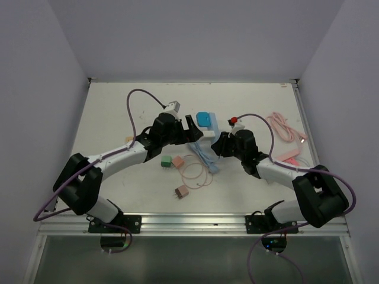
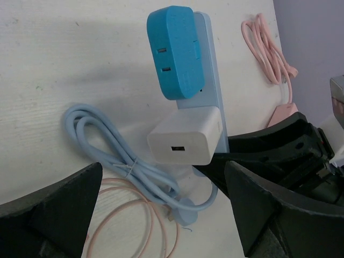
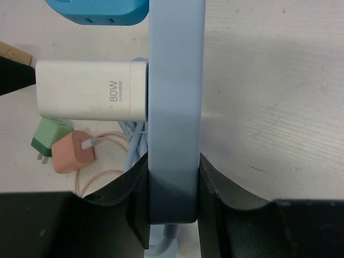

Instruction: Pull the plug off the socket

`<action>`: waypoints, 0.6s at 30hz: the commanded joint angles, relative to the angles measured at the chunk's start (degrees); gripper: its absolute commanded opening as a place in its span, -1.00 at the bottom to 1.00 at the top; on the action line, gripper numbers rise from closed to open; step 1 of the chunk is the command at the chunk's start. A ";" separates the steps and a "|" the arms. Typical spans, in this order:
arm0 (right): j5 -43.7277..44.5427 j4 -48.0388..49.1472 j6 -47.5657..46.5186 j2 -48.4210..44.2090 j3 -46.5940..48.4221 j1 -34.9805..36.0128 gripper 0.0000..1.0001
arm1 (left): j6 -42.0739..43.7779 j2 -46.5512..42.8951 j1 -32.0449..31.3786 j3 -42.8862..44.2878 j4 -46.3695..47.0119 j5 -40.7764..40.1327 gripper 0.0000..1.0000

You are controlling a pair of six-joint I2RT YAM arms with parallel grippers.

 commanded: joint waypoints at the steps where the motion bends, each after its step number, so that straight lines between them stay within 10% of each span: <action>1: -3.77 9.35 1.38 -1.15 0.57 -0.10 -1.00 | -1.13 2.92 -1.39 3.47 6.82 -2.35 0.99; 18: -6.67 11.81 1.91 -0.28 0.13 -0.19 -1.00 | -4.55 9.43 -2.80 4.88 12.01 -2.08 0.97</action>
